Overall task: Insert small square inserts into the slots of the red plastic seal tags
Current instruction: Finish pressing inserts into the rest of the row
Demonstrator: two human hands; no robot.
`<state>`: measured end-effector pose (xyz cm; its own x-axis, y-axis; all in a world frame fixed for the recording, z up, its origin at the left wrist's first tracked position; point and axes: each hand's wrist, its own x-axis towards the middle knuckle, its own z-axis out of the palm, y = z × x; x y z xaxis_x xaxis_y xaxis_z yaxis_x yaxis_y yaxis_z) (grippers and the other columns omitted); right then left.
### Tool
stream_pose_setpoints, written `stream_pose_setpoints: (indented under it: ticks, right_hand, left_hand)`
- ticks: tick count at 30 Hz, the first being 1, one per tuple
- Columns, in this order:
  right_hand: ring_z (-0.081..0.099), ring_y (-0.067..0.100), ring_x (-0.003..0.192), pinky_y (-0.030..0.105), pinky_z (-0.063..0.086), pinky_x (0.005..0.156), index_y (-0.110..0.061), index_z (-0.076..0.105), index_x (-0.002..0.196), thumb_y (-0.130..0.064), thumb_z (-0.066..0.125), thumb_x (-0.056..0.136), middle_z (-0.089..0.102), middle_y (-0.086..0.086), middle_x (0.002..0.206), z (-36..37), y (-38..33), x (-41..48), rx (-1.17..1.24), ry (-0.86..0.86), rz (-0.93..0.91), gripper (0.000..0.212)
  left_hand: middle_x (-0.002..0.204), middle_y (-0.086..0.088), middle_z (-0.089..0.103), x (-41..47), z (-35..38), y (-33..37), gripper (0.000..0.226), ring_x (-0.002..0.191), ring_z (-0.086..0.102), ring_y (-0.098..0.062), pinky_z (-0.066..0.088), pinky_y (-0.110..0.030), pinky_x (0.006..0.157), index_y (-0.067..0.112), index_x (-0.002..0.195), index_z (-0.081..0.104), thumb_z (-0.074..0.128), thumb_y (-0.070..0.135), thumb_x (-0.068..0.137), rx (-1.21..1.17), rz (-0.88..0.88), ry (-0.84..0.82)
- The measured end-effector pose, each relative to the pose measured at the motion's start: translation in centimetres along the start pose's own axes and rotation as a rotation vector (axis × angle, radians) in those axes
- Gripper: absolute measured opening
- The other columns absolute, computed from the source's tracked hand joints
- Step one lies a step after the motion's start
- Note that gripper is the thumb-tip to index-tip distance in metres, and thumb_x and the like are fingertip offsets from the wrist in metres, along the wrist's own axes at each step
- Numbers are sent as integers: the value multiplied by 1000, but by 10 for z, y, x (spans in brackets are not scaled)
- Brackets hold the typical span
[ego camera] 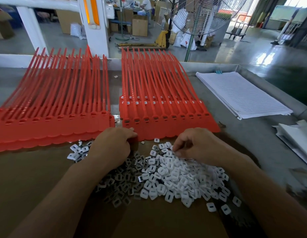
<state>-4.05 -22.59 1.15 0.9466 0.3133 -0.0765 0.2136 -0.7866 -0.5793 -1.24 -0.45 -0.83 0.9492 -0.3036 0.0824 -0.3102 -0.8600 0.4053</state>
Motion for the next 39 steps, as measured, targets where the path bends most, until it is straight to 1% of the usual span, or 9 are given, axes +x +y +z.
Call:
stream_pose_setpoints:
  ticks: [2,7,11,18,23,26,30,36,39]
  right_hand:
    - [57,-12,64,2,40,55,-32,63,69,-15,74,75,63,-14,70,2,1,1,25,22,4,21]
    - [55,-14,73,0,40,60,-30,67,86,-17,73,77,62,-17,77,4,3,1,29,21,24,17]
    - [56,-11,69,2,41,59,-34,63,73,-17,73,77,63,-15,73,4,1,1,28,41,20,20]
    - [56,-9,64,5,43,57,-32,57,71,-15,72,78,62,-12,73,4,-1,-1,14,35,37,24]
    - [56,-11,65,4,42,58,-35,60,75,-16,66,83,62,-15,69,1,-3,-3,52,31,28,21]
    - [61,-2,68,8,48,62,-33,65,72,-23,67,81,67,-14,70,-2,-4,-4,118,91,18,13]
    - [60,-2,58,9,46,55,-31,67,72,-21,68,80,67,-18,65,-6,-7,-1,198,149,-7,13]
    - [63,-2,67,10,47,64,-36,56,87,-12,67,82,68,-12,72,-8,-12,9,204,148,6,27]
    - [66,3,70,23,55,72,-35,60,85,-11,67,82,69,-9,77,-7,-18,19,176,141,21,25]
  left_hand:
    - [138,13,44,0,0,0,51,129,38,-11,27,-25,106,22,127,52,41,0,83,-4,3,-1]
    - [138,12,43,0,0,0,51,129,37,-11,27,-25,106,22,128,52,41,-1,83,-5,4,-8]
    - [138,12,43,-2,0,1,51,129,37,-11,27,-26,106,22,128,52,41,0,83,-5,1,-6]
    - [140,13,41,0,1,0,51,130,35,-11,26,-26,107,23,129,50,40,1,84,4,1,-13]
    - [140,13,41,0,1,0,52,131,35,-11,25,-26,107,23,129,51,40,0,83,11,9,-11]
    - [142,13,39,-1,2,1,54,131,34,-11,26,-28,107,25,131,48,40,0,84,41,1,-16]
    - [143,12,37,-2,5,5,52,130,36,-13,30,-30,105,25,133,44,38,4,86,105,6,0]
    - [140,8,43,-1,7,7,48,126,39,-14,32,-31,104,23,130,49,37,4,87,132,31,32]
    - [141,7,42,-1,7,8,48,127,37,-14,30,-29,104,19,129,50,37,2,86,145,43,36]
